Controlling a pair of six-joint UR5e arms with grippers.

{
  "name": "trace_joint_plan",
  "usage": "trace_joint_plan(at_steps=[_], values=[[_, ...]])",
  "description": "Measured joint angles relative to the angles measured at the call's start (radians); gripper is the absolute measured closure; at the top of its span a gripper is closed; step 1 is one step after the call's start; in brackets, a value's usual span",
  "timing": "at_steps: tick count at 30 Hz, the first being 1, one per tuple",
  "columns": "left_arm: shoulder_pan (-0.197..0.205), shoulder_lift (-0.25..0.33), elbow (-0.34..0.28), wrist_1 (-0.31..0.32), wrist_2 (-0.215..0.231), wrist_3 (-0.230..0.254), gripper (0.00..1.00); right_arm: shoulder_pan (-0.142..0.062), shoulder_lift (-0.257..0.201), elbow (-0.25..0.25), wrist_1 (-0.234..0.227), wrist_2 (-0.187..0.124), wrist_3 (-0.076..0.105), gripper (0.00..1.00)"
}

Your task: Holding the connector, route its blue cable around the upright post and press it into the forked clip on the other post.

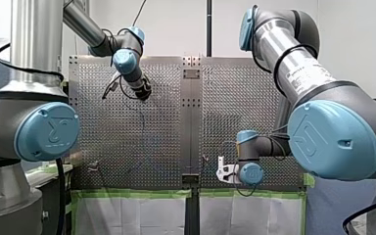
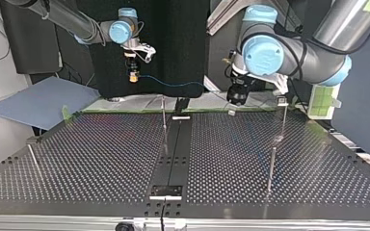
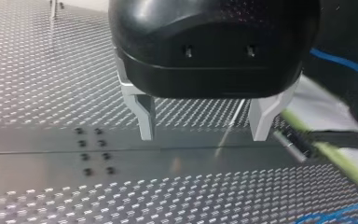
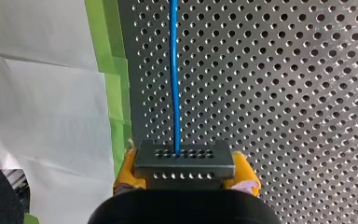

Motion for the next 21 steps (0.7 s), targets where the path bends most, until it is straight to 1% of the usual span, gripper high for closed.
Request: trace_joint_plan(at_steps=[6,16,21], values=[[0.012,-0.001,0.015,0.053,-0.005,0.014,0.0,0.003,0.0,0.0,0.001,-0.001,0.0,1.0],[0.02,-0.024,0.017,0.144,-0.027,0.045,0.0,0.004,0.0,0.0,0.012,-0.001,0.002,1.0],[0.028,-0.027,0.017,0.192,-0.042,0.052,0.0,0.004,0.0,0.0,0.014,-0.001,0.003,1.0]])
